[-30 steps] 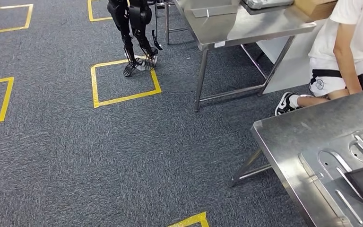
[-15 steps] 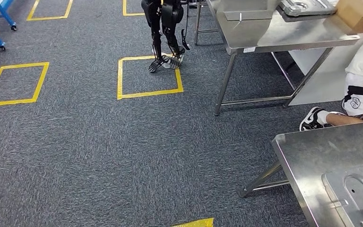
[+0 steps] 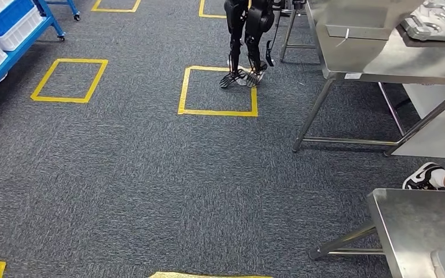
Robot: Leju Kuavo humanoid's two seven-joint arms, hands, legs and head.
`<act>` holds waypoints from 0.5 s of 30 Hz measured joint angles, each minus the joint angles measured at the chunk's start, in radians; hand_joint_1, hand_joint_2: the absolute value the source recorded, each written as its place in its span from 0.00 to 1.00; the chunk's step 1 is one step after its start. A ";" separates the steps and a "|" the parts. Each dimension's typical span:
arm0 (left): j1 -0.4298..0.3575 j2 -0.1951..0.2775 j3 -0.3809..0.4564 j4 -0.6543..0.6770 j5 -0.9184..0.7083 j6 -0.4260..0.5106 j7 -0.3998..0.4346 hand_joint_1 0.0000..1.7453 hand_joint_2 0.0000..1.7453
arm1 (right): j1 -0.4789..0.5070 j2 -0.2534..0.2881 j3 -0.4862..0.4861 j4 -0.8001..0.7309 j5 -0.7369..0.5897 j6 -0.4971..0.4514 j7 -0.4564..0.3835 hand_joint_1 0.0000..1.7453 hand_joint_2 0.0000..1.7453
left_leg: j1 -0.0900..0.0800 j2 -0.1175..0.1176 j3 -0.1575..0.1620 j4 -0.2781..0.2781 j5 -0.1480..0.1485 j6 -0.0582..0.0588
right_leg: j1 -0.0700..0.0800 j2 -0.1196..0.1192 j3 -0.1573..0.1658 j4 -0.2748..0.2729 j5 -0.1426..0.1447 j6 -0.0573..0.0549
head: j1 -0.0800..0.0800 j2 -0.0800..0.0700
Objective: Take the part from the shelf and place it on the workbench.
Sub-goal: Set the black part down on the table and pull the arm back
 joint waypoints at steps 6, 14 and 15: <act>-0.002 0.000 0.003 0.000 0.001 0.007 -0.001 0.00 0.00 | 0.064 -0.049 -0.003 -0.015 -0.019 -0.019 0.008 0.00 0.00 | 0.004 -0.059 0.008 -0.015 0.013 0.021 | -0.013 0.119 -0.112 0.252 -0.133 0.019 | 0.001 0.000; -0.003 0.001 0.004 0.000 0.001 0.009 -0.001 0.00 0.00 | 0.097 -0.084 -0.011 -0.029 -0.029 -0.028 0.009 0.00 0.00 | 0.006 -0.155 -0.013 0.008 0.013 -0.001 | -0.024 0.201 -0.013 0.013 -0.004 0.015 | 0.001 0.000; -0.002 0.001 0.004 0.000 0.001 0.009 -0.001 0.00 0.00 | 0.099 -0.085 -0.011 -0.031 -0.029 -0.028 0.009 0.00 0.00 | 0.007 -0.166 -0.017 0.007 0.016 -0.007 | -0.024 0.187 -0.012 0.011 -0.002 0.010 | 0.001 0.000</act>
